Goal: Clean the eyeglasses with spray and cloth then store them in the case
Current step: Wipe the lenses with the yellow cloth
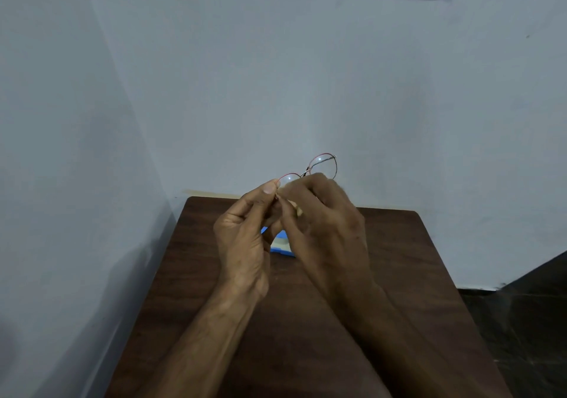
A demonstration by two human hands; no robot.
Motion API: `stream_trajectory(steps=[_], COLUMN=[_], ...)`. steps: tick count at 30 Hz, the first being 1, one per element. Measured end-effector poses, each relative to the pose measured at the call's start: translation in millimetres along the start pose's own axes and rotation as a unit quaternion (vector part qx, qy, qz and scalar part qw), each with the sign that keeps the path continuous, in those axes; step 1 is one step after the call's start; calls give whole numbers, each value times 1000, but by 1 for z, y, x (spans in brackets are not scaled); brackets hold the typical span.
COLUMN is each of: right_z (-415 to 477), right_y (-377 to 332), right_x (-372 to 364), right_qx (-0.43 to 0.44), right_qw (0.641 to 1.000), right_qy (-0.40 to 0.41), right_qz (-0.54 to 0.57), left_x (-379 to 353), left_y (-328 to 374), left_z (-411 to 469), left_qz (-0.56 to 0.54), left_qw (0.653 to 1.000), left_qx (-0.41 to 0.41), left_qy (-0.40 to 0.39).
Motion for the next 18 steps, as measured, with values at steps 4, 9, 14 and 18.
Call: stream_trajectory(steps=[4,9,14,18], right_z=[13,4,-5,8], right_y=[17,2,15,14], right_x=[10,4,7,14], right_qx=[-57,-10,-40,-50], right_qw=[997,1000,999,998], right_qy=[44,5,19,34], right_qz=[4,12,4,-12], left_x=[-3,-1,-3,-3], left_y=[-4,-3,-5,-6], left_z=[-2,-1,-3,-5], left_qz=[-26,0,-12,-24], left_qw=[1000,1000,1000,1000], left_qx=[0,11,6,9], left_qy=[-6,4,1,-3])
Point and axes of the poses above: each hand's wrist, its own z-axis towards the middle knuckle, its own x-axis out of the back of the hand, y = z × x, the point moved 5 cm from there along z, towards the middle knuckle, and after that the axes turned 14 degrees about -y, right-handed, at the moved point
